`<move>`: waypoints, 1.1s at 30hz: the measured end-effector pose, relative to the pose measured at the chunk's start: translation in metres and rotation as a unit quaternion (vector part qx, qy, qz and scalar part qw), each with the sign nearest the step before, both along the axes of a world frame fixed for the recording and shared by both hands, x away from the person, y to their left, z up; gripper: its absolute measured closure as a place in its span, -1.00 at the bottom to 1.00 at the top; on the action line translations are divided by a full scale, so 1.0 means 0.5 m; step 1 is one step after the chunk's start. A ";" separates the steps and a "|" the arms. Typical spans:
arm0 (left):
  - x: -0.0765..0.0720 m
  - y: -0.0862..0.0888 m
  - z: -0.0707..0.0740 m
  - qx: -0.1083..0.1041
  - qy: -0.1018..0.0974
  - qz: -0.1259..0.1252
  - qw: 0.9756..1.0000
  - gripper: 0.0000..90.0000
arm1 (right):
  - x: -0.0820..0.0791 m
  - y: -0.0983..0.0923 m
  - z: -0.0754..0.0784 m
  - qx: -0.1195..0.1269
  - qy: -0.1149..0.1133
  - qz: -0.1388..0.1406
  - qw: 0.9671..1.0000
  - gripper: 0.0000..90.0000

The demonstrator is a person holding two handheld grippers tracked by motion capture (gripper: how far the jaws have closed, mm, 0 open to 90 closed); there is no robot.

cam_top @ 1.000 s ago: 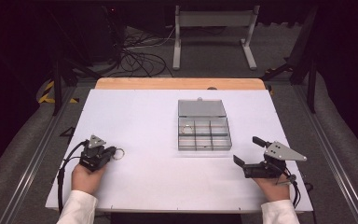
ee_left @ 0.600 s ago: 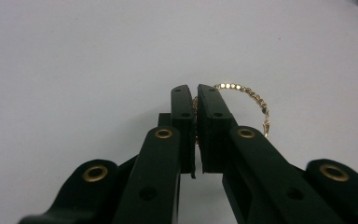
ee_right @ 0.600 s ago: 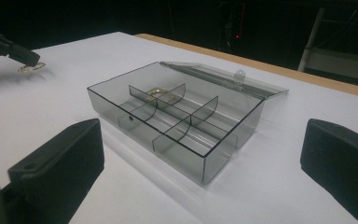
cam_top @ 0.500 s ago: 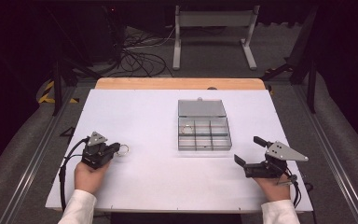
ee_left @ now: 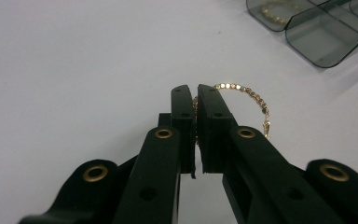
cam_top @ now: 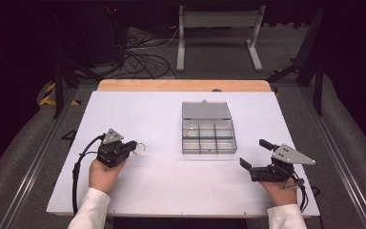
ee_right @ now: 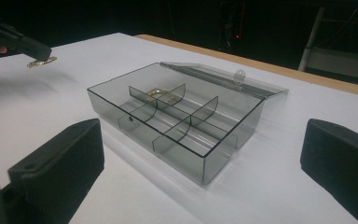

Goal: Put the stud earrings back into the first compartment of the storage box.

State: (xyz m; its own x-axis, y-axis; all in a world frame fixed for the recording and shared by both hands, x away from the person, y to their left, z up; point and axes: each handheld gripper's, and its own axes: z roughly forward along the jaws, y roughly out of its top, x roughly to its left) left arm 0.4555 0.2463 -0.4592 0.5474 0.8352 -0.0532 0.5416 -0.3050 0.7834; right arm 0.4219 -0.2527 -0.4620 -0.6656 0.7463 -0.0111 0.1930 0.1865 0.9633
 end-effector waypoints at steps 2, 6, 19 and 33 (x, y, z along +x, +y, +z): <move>0.005 -0.011 0.003 -0.002 -0.001 -0.008 1.000 0.92 | 0.000 0.000 0.000 -0.002 0.000 -0.001 1.000 -1.00; 0.011 -0.033 0.015 -0.003 -0.008 -0.019 1.000 0.92 | 0.000 0.000 0.000 -0.001 0.001 0.000 1.000 -1.00; 0.034 -0.092 0.048 -0.002 -0.018 -0.047 0.999 0.92 | 0.003 0.000 0.000 -0.008 0.001 -0.029 1.000 -1.00; 0.068 -0.128 0.069 0.001 -0.021 -0.060 0.998 0.92 | 0.004 -0.005 -0.001 -0.009 0.004 -0.035 0.999 -1.00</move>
State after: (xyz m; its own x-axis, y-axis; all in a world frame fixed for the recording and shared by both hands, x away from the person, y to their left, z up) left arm 0.4897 0.1822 -0.4246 0.6451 0.7636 -0.0265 0.4675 -0.3670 0.8042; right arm 0.4238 -0.2550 -0.4625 -0.6113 0.7912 -0.0190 0.2144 0.1886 0.9583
